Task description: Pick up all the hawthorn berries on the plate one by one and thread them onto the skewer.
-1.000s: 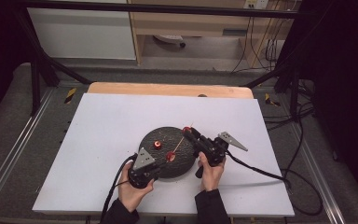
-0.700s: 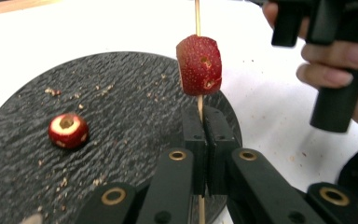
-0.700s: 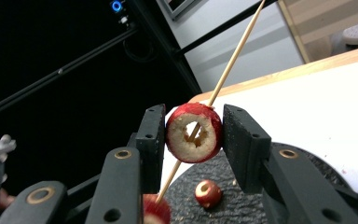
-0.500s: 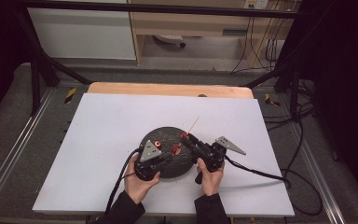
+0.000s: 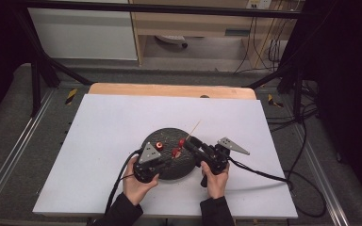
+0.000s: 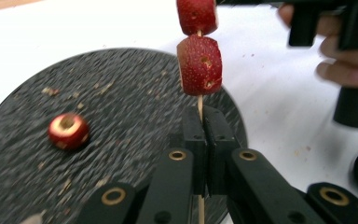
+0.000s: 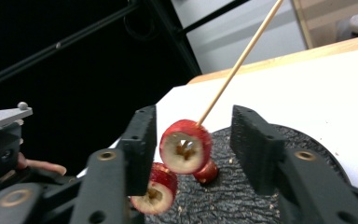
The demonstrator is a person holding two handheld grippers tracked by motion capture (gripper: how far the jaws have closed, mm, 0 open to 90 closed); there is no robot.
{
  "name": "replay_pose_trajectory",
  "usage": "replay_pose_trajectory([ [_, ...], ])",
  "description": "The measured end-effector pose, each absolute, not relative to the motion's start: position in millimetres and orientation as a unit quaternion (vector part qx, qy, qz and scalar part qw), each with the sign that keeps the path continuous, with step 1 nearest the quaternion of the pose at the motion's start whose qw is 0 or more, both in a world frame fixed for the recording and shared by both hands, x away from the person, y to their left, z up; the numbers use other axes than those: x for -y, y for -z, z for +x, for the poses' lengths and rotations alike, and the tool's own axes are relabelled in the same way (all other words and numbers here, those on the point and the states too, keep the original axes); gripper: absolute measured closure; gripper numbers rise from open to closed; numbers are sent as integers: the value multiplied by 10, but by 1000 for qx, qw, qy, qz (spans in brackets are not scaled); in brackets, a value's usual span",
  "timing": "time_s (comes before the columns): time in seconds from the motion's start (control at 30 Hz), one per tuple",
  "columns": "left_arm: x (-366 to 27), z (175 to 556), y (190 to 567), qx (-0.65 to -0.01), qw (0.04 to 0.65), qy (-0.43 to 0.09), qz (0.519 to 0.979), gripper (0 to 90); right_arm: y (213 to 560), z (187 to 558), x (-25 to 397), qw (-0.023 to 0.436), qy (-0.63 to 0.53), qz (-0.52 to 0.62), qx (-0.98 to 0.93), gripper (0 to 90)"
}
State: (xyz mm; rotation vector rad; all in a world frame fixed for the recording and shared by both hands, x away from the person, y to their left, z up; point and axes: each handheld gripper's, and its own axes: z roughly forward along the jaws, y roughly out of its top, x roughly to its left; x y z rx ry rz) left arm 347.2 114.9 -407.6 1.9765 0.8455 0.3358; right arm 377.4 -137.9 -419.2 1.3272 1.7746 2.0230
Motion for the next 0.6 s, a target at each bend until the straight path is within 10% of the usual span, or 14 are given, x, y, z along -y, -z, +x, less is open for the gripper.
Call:
replay_pose_trajectory([
  [0.6, -1934, 3354, 4119, -368, 450, -147, 801, 882, 4241, 3878, 1486, 74, -522, 415, -742, 55],
])
